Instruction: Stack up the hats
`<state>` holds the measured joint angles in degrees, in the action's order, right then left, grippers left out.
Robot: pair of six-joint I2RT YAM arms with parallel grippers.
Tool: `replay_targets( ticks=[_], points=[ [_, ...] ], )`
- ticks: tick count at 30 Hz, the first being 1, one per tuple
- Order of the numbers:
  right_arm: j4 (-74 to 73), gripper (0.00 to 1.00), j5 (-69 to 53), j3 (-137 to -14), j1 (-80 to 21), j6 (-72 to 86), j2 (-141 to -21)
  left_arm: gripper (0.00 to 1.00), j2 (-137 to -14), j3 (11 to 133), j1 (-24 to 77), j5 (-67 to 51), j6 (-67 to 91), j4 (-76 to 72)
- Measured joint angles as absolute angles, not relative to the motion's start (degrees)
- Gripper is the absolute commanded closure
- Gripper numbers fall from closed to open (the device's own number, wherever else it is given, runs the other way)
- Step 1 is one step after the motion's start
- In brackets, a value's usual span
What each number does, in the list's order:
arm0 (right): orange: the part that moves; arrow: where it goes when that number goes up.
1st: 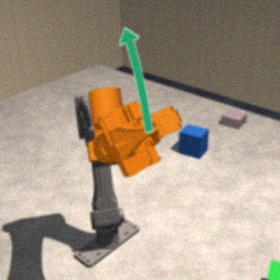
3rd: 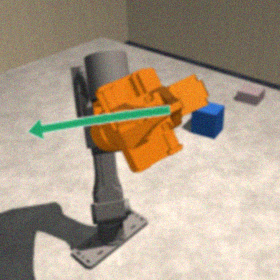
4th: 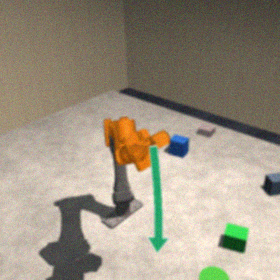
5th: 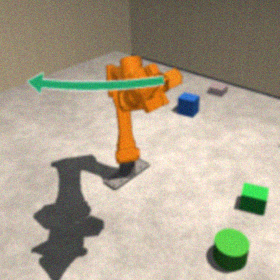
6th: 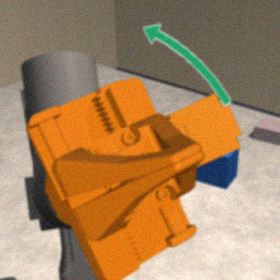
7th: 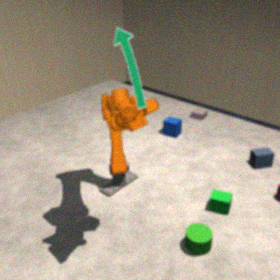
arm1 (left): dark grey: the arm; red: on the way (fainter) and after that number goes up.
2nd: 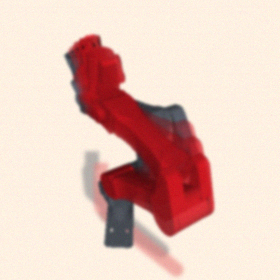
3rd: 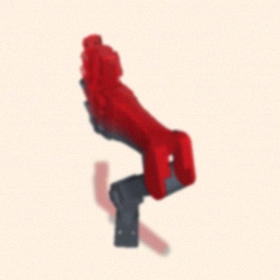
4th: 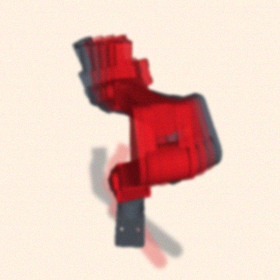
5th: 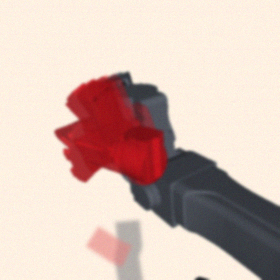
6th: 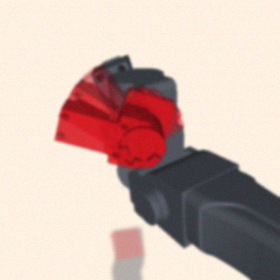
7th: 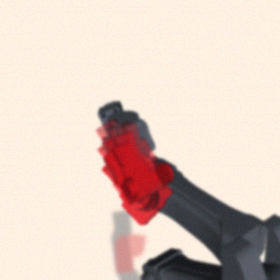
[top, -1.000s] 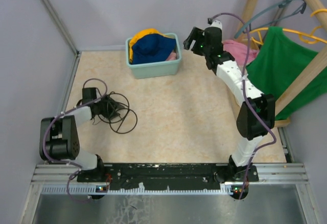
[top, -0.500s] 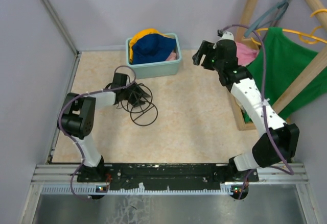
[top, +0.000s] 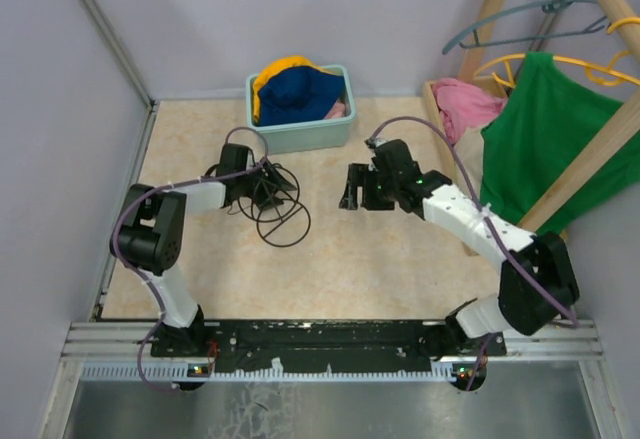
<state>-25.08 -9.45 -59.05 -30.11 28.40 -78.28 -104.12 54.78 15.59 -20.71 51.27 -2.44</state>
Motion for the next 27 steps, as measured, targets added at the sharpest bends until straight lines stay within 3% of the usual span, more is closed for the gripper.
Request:
replay_targets(
  ticks=[13, 14, 19, 21, 27],
  points=[
    [-18.9, 0.41, -10.4, -61.9, -41.8, 30.8, -99.7, 0.3, -102.2, 52.8, 14.0, -21.4, 48.2, -2.7],
    [-18.5, 0.44, -10.2, -62.5, -42.5, 30.9, -101.0, 0.3, -102.1, 52.7, 14.0, -21.5, 48.2, -2.8],
    [-16.0, 0.8, -9.1, -63.9, -44.0, 31.6, -103.0, 0.3, -101.7, 51.9, 14.0, -21.5, 48.2, -3.4],
    [-14.3, 0.9, -9.1, -63.9, -44.1, 32.2, -103.0, 0.3, -101.3, 51.5, 14.0, -21.6, 48.1, -3.6],
    [-7.5, 1.0, -12.4, -63.4, -44.1, 34.0, -103.0, 0.3, -101.2, 51.2, 13.6, -22.0, 48.0, -3.9]
  ],
)
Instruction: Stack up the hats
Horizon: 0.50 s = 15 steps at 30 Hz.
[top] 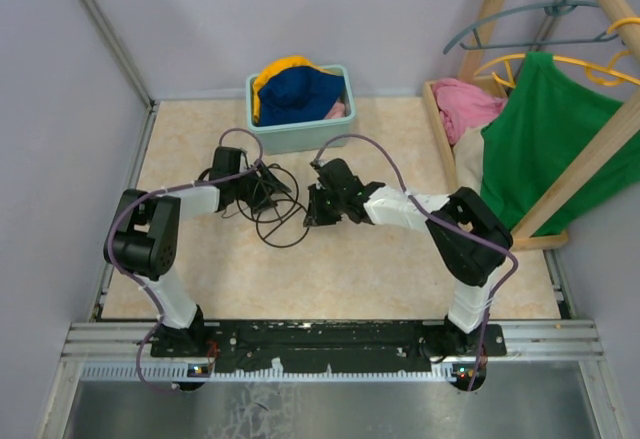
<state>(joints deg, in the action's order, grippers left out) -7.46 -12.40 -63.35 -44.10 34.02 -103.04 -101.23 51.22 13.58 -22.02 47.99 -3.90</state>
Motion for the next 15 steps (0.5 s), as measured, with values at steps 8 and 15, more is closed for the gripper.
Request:
replay_targets(
  ticks=[8, 15],
  points=[
    [-0.4, 1.0, -17.2, -63.9, -44.1, 35.6, -107.8, 0.29, -101.2, 51.2, 13.3, -22.3, 47.7, -3.9],
    [0.8, 1.0, -18.1, -64.2, -44.1, 35.7, -111.9, 0.27, -100.5, 51.2, 11.4, -22.8, 45.8, -2.2]
  ],
)
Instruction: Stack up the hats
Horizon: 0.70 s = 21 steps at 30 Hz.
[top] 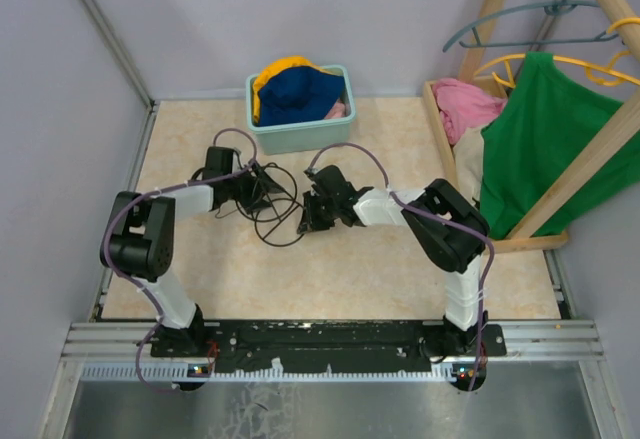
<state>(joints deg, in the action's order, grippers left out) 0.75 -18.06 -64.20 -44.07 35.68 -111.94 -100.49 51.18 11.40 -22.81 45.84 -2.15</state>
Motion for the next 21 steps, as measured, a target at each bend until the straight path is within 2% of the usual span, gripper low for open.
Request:
replay_targets(
  ticks=[21],
  points=[
    [2.6, 1.0, -17.3, -61.1, -39.2, 36.1, -110.3, 0.27, -95.8, 53.5, 1.0, -24.0, 37.7, 6.5]
  ],
)
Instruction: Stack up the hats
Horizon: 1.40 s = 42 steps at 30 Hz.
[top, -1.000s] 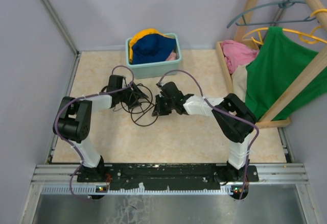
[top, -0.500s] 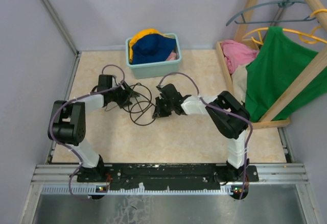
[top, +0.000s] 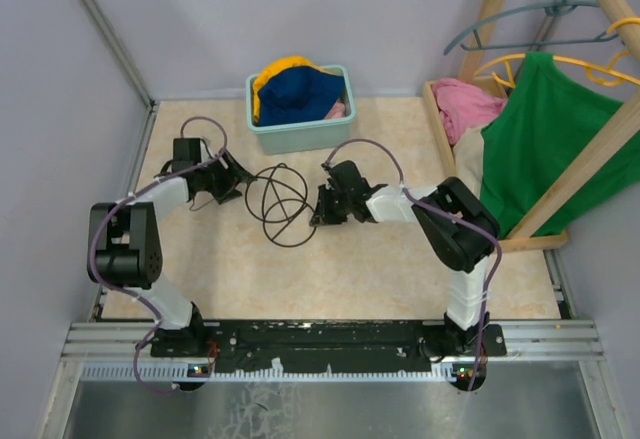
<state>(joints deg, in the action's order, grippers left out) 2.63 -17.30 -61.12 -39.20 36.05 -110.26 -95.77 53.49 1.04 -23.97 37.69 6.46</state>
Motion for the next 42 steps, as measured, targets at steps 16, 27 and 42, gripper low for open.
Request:
replay_targets(
  ticks=[16, 27, 42],
  points=[
    [-4.9, 0.33, -14.0, -58.5, -37.6, 31.9, -100.0, 0.23, -96.0, 79.6, 1.6, -22.3, 25.9, 14.5],
    [-11.7, 0.24, -8.6, -59.0, -37.4, 27.7, -87.9, 0.19, -108.2, 103.9, 6.0, -23.2, 19.7, 11.9],
    [-15.2, 0.23, -6.5, -51.7, -26.8, 27.1, -77.2, 0.12, -125.8, 117.9, 12.2, -17.6, 12.0, 12.1]
  ],
)
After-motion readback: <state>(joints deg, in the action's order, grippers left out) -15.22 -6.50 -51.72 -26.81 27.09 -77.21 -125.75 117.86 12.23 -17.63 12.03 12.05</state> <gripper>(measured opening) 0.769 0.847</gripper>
